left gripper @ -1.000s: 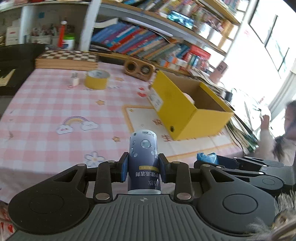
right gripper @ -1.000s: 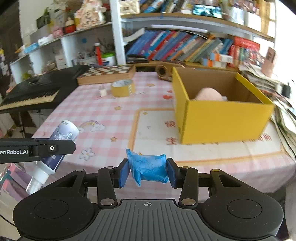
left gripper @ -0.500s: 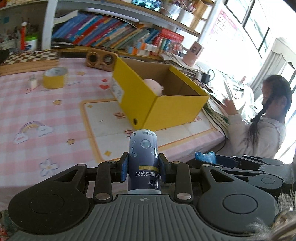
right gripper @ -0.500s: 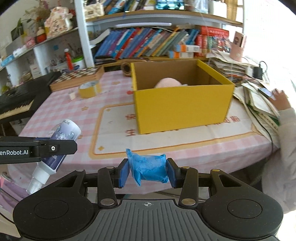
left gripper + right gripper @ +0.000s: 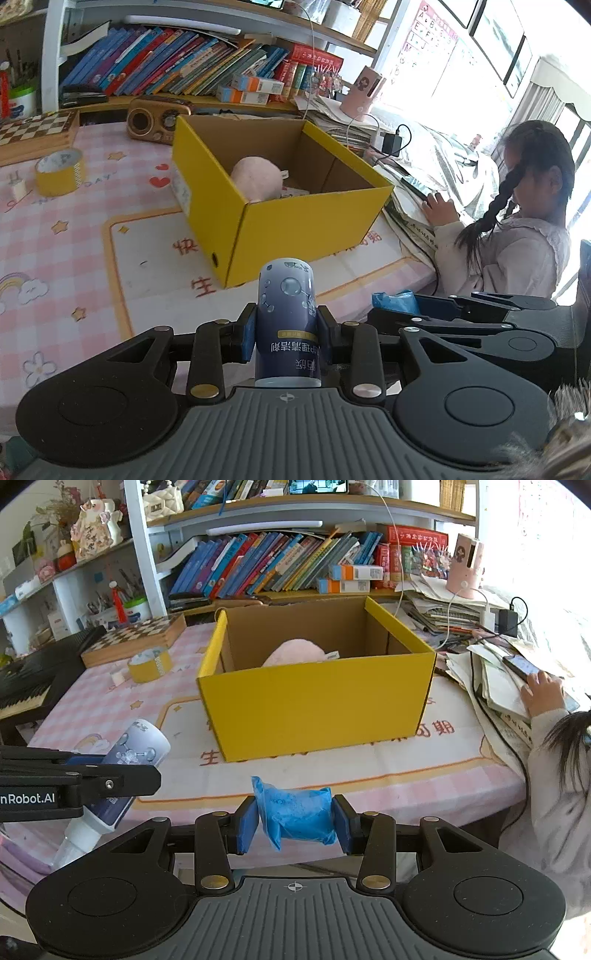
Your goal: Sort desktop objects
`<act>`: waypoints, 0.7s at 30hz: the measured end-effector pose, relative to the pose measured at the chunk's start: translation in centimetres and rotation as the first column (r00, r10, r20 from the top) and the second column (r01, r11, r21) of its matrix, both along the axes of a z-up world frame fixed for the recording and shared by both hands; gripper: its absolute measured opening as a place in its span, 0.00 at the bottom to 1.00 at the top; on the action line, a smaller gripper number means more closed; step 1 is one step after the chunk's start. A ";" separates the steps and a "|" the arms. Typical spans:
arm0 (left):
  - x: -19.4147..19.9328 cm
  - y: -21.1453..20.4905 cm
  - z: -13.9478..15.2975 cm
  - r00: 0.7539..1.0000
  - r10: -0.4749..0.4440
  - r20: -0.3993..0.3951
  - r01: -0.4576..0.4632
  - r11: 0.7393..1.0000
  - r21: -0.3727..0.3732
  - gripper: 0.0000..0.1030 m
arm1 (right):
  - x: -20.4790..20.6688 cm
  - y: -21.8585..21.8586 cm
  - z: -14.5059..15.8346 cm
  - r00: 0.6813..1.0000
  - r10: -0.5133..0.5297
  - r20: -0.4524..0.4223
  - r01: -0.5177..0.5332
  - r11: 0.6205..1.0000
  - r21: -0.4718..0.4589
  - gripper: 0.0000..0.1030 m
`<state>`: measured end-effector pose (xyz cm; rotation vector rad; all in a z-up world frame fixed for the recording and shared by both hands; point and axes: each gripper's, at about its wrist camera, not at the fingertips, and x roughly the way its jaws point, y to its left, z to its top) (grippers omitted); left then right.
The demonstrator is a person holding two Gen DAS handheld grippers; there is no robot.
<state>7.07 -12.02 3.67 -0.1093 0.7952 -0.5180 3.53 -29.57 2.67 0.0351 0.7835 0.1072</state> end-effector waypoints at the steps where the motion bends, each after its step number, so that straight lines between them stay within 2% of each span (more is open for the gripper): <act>1: 0.2 -0.5 0.0 1.000 0.000 0.001 0.000 1.000 0.000 0.29 | 0.3 -0.4 0.0 1.000 0.003 0.002 -0.003 1.000 0.001 0.41; 7: 2.3 -3.5 0.9 0.999 0.003 0.036 -0.003 1.000 0.000 0.29 | 2.9 -2.7 0.8 0.999 0.033 0.039 -0.034 0.999 0.011 0.41; 12: 4.7 -5.5 2.7 0.996 0.030 0.088 -0.029 0.999 -0.016 0.29 | 6.0 -4.2 2.8 0.989 0.083 0.124 -0.085 0.996 0.010 0.41; 17: 7.7 -7.4 4.6 0.987 0.074 0.142 -0.070 0.997 -0.033 0.29 | 9.9 -5.3 5.2 0.964 0.141 0.227 -0.138 0.990 -0.029 0.41; 21: 10.5 -8.8 5.3 0.978 0.111 0.177 -0.113 0.994 0.006 0.29 | 13.5 -5.6 5.3 0.950 0.198 0.243 -0.183 0.979 -0.085 0.41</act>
